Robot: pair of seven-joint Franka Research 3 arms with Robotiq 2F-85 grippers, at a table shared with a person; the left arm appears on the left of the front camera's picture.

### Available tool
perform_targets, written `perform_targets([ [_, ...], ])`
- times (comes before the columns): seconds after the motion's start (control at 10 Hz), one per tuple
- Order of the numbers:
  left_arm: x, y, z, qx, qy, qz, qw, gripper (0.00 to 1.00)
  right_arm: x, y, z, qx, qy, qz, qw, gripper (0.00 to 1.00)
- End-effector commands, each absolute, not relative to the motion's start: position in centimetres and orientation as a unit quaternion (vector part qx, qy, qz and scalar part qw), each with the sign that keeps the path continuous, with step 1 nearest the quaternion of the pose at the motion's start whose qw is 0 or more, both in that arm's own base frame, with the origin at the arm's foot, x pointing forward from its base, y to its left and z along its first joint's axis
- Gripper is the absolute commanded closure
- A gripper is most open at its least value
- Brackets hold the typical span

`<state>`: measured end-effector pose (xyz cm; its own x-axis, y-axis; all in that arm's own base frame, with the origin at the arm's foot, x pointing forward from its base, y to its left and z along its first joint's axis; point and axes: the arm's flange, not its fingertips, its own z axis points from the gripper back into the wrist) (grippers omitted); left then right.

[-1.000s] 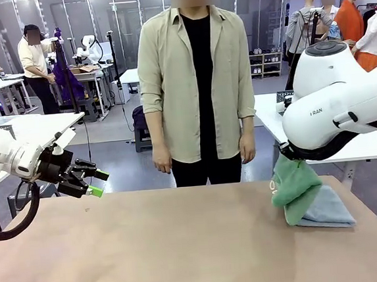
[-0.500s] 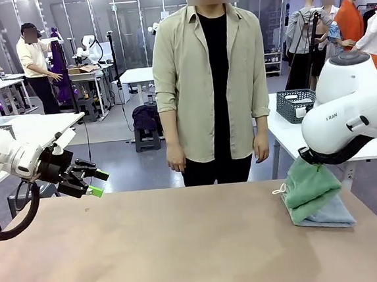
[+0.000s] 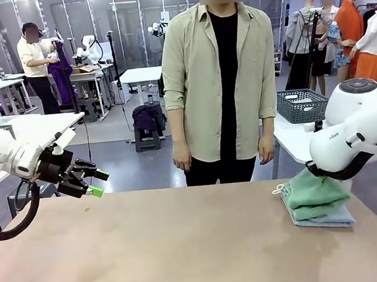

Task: Fold the towels and place them in the basket.
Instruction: Stack the folded Towel with hook on the right side of the table.

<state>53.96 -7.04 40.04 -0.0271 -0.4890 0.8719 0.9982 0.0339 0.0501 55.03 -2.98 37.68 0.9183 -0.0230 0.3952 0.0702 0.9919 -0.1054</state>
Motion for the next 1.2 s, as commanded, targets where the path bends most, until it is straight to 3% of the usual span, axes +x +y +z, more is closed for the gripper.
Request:
perform_targets([
  [0.0,53.9,-7.0,40.3,-0.342,-0.379,-0.605,0.611,0.10,55.4,-3.4,38.3,-0.058,-0.194,-0.027,0.979,0.65],
  [0.5,53.9,-7.0,40.3,-0.342,-0.379,-0.605,0.611,0.10,51.9,-3.6,45.0,-0.065,-0.193,-0.018,0.979,0.14],
  [1.1,53.9,-7.0,40.3,-0.342,-0.379,-0.605,0.611,0.10,37.2,5.8,61.7,0.022,-0.149,-0.002,0.989,0.14],
])
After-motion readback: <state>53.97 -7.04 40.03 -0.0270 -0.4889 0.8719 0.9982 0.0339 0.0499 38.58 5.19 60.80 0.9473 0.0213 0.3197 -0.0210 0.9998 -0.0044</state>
